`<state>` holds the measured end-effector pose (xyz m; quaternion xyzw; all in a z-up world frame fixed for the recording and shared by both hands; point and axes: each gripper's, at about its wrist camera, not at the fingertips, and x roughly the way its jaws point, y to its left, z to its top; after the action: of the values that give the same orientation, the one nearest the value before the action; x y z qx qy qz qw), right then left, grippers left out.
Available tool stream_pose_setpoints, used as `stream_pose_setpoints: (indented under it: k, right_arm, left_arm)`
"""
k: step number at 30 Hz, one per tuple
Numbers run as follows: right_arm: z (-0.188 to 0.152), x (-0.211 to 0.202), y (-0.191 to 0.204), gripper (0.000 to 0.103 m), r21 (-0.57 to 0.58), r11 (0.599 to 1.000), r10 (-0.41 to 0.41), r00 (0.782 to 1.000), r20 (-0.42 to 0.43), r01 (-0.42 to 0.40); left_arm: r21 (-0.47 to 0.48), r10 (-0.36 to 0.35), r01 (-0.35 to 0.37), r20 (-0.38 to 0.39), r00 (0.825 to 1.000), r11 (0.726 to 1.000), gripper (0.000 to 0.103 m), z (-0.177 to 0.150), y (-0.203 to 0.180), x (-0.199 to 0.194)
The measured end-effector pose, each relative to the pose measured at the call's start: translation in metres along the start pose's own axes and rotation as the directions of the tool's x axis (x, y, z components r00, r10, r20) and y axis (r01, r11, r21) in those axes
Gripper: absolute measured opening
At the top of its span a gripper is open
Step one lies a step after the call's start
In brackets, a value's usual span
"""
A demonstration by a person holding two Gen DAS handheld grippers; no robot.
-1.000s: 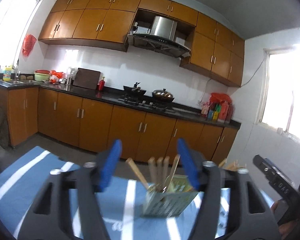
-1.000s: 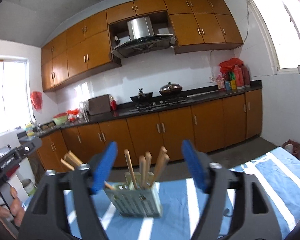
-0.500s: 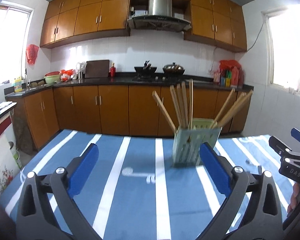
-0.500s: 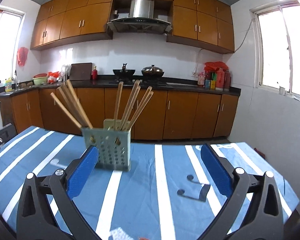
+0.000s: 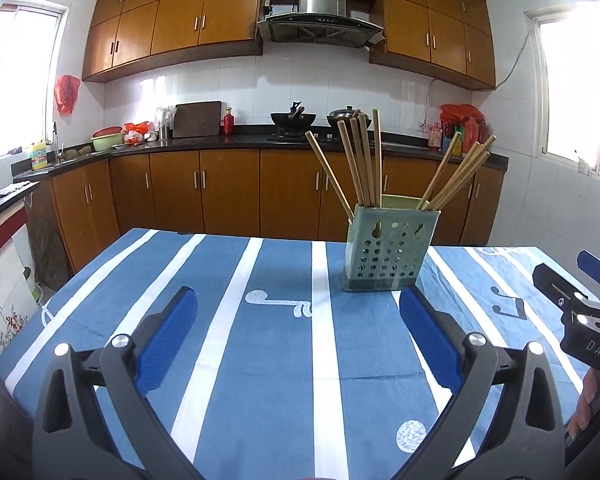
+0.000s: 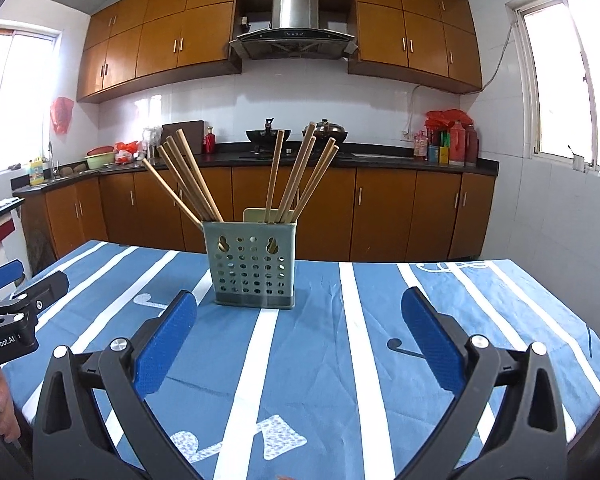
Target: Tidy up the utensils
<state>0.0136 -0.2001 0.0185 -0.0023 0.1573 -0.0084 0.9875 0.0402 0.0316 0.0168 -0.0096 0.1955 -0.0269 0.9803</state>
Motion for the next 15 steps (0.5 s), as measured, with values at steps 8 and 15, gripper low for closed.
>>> stream_pose_setpoints:
  k: [8,15]
  right_arm:
    - [-0.0083,-0.002,-0.0017,0.101,0.011,1.0,-0.003,1.0,-0.011,0.003]
    - [-0.0112,-0.0018,-0.0007,0.101,0.005,1.0,-0.004,1.0,-0.02,0.005]
  left_arm:
    - [0.017,-0.001,0.001,0.0,1.0,1.0,0.099,-0.0079,-0.0037,-0.0025]
    - [0.018,-0.003,0.003,-0.013,1.0,1.0,0.099,-0.0086,-0.0063,0.0003]
